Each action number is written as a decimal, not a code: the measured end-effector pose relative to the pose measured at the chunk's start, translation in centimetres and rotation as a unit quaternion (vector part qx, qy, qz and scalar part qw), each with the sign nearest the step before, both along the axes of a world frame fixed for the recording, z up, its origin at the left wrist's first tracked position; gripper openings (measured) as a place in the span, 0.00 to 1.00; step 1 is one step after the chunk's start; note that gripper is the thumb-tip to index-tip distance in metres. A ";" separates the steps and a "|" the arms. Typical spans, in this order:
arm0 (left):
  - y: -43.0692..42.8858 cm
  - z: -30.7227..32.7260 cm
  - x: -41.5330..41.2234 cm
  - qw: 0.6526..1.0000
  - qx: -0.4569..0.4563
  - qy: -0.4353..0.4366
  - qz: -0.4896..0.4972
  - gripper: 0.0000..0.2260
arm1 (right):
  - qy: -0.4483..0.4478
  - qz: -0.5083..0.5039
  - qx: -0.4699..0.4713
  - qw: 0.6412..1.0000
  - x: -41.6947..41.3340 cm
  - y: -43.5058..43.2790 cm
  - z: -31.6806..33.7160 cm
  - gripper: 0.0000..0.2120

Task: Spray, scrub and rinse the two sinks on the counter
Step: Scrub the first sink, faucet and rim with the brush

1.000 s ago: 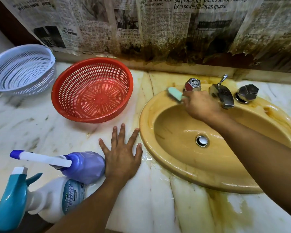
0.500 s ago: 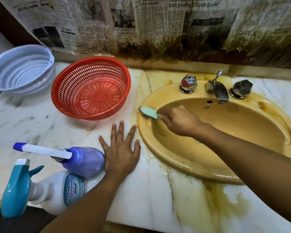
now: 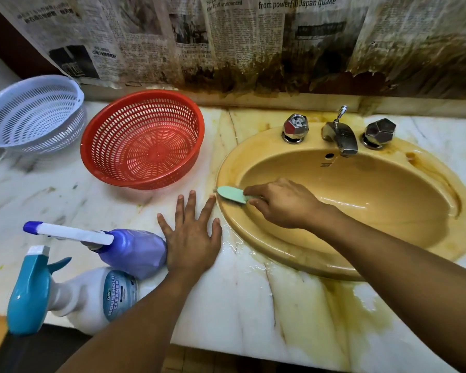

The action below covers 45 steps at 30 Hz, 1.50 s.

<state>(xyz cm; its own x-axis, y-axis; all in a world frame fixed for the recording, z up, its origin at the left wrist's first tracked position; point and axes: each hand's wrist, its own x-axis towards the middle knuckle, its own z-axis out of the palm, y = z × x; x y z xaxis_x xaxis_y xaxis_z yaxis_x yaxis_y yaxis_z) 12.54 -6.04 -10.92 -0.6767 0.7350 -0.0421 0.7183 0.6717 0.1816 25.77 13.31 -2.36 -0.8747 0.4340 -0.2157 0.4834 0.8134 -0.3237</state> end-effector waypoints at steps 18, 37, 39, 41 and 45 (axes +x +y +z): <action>-0.2 -0.1 0.2 1.000 0.025 -0.011 0.002 0.24 | 0.087 -0.323 -0.245 0.910 2.4 -11.3 0.3 0.18; -0.8 0.4 0.4 0.998 0.030 -0.032 -0.043 0.26 | 0.134 -0.483 -0.176 0.847 11.2 -16.7 1.0 0.17; -0.8 0.6 0.5 0.997 0.032 -0.034 -0.065 0.27 | 0.115 -0.521 -0.153 0.832 15.2 -16.4 1.3 0.18; -0.9 0.6 0.4 0.996 0.024 -0.028 -0.081 0.27 | 0.105 -0.534 -0.144 0.826 16.4 -16.2 1.1 0.18; -0.9 0.5 0.4 0.996 0.018 -0.019 -0.086 0.26 | 0.107 -0.456 -0.156 0.870 11.4 -17.6 0.6 0.20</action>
<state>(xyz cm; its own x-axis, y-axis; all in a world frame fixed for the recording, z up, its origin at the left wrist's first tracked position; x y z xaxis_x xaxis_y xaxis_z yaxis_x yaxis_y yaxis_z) 12.91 -6.92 -10.44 -0.5382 0.8420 -0.0376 0.8147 0.5311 0.2329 37.15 -4.28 -1.77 -0.2318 0.9183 -0.3211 0.7828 -0.0199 -0.6219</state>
